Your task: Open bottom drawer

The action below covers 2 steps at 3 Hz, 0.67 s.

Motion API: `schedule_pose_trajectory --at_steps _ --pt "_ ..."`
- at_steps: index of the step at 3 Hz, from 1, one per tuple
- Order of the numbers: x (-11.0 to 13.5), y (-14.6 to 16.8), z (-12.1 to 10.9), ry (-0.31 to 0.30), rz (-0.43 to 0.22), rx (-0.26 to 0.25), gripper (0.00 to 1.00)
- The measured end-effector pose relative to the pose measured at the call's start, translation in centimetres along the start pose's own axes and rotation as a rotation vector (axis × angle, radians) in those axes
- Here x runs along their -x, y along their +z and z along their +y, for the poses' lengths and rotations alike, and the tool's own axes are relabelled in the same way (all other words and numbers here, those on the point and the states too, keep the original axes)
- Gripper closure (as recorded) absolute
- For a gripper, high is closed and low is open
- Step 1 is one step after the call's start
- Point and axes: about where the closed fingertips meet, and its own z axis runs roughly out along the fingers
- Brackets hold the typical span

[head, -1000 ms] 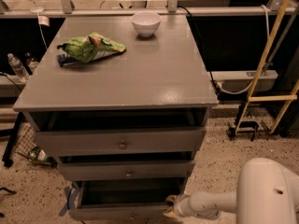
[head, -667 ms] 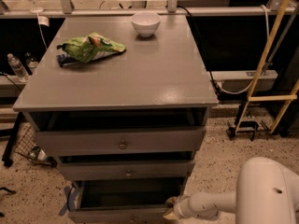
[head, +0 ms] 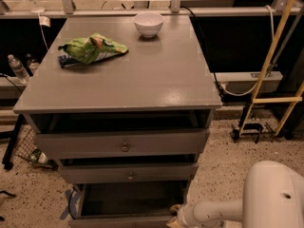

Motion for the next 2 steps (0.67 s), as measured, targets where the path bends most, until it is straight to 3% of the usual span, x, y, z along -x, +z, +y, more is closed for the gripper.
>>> schedule_pose_trajectory --at_steps 2 --pt "0.04 0.1 0.13 0.0 -0.001 0.002 0.54"
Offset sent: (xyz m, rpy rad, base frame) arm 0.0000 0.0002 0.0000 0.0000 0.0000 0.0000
